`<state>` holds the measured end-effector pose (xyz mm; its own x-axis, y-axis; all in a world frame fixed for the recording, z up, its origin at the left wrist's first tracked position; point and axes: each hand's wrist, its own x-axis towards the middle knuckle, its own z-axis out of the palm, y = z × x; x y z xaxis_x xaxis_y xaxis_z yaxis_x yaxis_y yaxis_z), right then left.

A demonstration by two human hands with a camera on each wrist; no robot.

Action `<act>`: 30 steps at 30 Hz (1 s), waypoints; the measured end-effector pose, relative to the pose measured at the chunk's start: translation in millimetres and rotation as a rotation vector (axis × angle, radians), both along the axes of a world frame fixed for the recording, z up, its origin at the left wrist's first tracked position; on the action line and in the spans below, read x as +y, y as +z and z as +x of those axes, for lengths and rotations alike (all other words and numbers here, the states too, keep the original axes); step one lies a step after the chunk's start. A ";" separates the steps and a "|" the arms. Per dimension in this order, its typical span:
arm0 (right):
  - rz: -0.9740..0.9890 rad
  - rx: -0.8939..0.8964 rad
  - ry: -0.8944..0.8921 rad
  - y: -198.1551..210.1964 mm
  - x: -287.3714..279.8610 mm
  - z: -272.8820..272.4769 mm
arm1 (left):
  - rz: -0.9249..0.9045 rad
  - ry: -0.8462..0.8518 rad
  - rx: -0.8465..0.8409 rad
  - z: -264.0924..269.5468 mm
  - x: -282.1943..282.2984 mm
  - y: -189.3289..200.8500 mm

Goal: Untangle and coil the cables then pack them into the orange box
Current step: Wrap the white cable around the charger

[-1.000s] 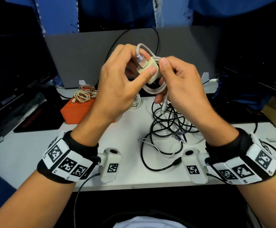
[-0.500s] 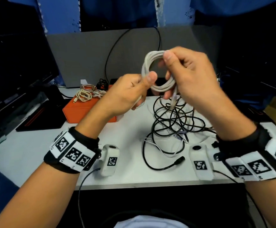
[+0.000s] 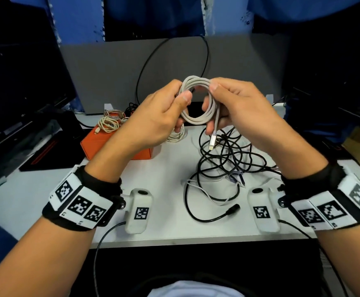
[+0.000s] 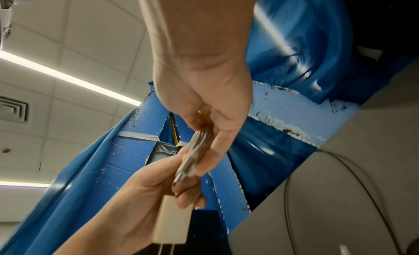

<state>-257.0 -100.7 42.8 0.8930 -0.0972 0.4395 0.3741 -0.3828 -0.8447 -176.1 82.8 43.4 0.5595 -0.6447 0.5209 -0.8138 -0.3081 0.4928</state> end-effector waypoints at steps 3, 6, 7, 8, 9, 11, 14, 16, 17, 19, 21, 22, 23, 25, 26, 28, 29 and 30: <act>-0.117 0.039 0.138 5.1 -9.8 -5.6 | 0.016 0.035 -0.008 3.1 5.9 4.4; -0.227 0.051 0.185 9.9 -21.6 -10.9 | 0.022 0.034 -0.025 2.8 7.3 7.7; -0.252 0.058 0.169 10.9 -25.5 -10.8 | 0.011 0.028 -0.019 2.9 7.6 8.6; -0.264 0.060 0.143 11.6 -28.3 -10.5 | 0.000 0.022 -0.010 3.0 8.1 9.4; -0.252 0.050 0.107 11.1 -30.3 -8.6 | -0.007 0.012 -0.001 3.3 8.5 10.2; -0.171 -0.016 0.012 8.9 -28.8 -4.1 | -0.017 -0.034 0.031 2.9 8.5 11.0; 0.051 -0.136 -0.093 3.8 -19.1 2.9 | -0.037 -0.117 0.078 -0.8 5.8 10.3; 0.221 -0.171 -0.070 2.3 -12.8 4.1 | -0.033 -0.143 0.083 -2.3 4.0 9.7; 0.293 -0.175 -0.037 2.4 -11.2 3.9 | -0.031 -0.150 0.083 -2.7 4.2 10.0; 0.409 -0.137 0.035 2.5 -7.4 2.8 | -0.039 -0.164 0.092 -2.6 5.3 11.1; 0.481 -0.055 0.115 -0.2 -1.0 1.8 | -0.068 -0.179 0.111 -1.7 7.5 12.5; 0.504 -0.011 0.156 -1.4 3.9 1.1 | -0.086 -0.179 0.121 -1.1 8.8 13.0; 0.524 0.030 0.195 -2.5 8.7 0.6 | -0.101 -0.172 0.125 -0.9 10.0 13.6; 0.596 0.102 0.287 -3.2 16.7 -0.9 | -0.130 -0.163 0.120 0.3 10.8 14.1; 0.637 0.118 0.332 -2.9 19.9 -1.4 | -0.141 -0.155 0.122 0.6 10.8 14.3; 0.637 0.088 0.348 -3.3 24.7 -0.7 | -0.153 -0.128 0.138 1.4 9.8 14.2; 0.576 0.050 0.310 -5.3 26.8 -0.3 | -0.150 -0.107 0.128 1.9 9.0 13.7; 0.491 0.004 0.245 -8.4 28.3 0.4 | -0.138 -0.080 0.104 2.1 8.3 13.0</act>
<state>-256.6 -72.4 34.3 0.9168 -0.0791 0.3914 0.3992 0.1546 -0.9037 -174.0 91.1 56.4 0.5650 -0.6154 0.5495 -0.7753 -0.1683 0.6087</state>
